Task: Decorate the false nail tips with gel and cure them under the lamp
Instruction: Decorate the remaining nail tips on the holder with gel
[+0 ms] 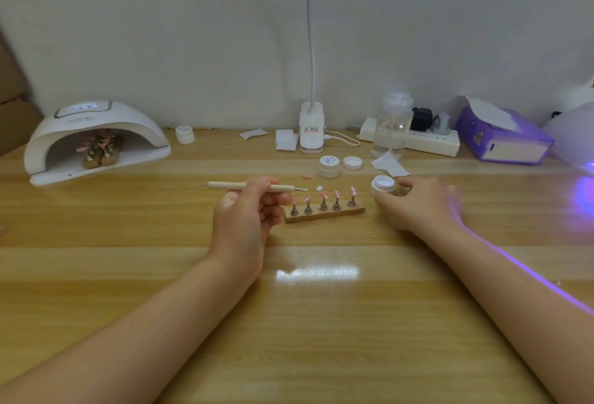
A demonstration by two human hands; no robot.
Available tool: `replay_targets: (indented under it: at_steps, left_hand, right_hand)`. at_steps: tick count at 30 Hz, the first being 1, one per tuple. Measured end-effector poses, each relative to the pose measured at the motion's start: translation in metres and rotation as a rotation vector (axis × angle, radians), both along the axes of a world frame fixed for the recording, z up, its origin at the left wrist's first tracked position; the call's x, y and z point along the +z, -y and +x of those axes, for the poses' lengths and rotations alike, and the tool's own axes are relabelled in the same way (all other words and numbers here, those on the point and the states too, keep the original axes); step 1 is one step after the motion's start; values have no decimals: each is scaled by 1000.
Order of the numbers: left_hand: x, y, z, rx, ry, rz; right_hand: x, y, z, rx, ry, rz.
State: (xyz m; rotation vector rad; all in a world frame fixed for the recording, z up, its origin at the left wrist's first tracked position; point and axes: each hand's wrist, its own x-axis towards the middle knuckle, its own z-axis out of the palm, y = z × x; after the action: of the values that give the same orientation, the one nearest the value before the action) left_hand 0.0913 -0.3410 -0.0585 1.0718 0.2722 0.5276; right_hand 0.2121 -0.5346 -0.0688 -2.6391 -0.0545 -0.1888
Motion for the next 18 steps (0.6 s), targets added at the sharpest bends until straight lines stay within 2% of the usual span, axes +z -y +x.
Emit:
replay_targets:
  at_steps: [2, 6, 8, 14, 18]
  left_hand:
    - [0, -1, 0, -3, 2, 6]
    - [0, -1, 0, -1, 6, 10]
    - [0, -1, 1, 9, 7, 4]
    - [0, -1, 1, 28, 2, -2]
    - [0, -1, 1, 20, 3, -1]
  right_hand:
    - [3, -1, -2, -3, 32, -19]
    - [9, -6, -15, 126, 411, 118]
    - [12, -13, -27, 219, 479, 140]
    - [1, -35, -50, 415, 302, 76]
    - [-4, -38, -50, 460, 229, 54]
